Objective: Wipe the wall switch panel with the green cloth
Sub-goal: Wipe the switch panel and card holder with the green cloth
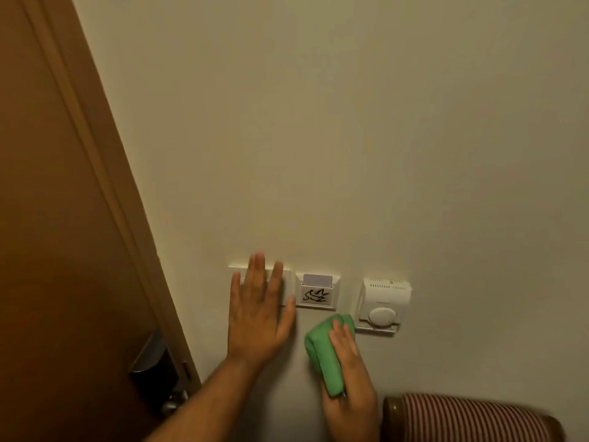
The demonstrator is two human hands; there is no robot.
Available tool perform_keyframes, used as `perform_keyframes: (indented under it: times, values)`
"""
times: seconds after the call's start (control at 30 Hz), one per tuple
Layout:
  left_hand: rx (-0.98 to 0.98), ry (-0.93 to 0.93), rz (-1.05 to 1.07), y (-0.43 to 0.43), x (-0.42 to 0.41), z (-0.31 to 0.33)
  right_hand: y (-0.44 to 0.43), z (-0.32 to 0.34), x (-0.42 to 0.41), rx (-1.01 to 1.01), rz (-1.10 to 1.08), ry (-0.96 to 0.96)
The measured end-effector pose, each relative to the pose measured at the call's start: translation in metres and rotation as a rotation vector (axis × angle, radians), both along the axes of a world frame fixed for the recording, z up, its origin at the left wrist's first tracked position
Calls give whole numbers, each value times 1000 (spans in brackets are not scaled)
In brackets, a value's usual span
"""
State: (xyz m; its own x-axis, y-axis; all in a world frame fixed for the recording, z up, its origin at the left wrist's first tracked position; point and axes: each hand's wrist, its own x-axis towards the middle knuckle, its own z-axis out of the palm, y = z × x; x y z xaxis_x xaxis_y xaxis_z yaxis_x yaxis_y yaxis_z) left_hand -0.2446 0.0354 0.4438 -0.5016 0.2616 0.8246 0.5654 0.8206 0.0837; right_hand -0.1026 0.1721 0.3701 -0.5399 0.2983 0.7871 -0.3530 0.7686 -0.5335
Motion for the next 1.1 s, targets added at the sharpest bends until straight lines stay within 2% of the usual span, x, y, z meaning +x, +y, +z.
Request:
perform_keyframes:
  times: [0.17,0.33,0.47,0.63,0.77,0.93,1.03,1.1]
  values:
    - [53,103,-104,15,-52,78,6,10,-32,126,-127,32]
    - [13,230,-95,25,-88,107,6,-22,-62,199,-314,-23]
    - [-32,346,-69,25,-101,97,9,-45,-82,211,-337,27]
    - [11,412,-92,25,-110,93,-21,-48,-103,159,-233,112]
    - [37,433,-95,26,-110,92,-36,-42,-116,233,-180,114]
    - [42,455,-99,26,-110,92,-28,-44,-106,102,-295,61]
    - [59,451,-100,28,-110,92,-42,-44,-108,54,-262,28]
    - [61,439,-89,27,-110,91,-53,-45,-115,122,-212,8]
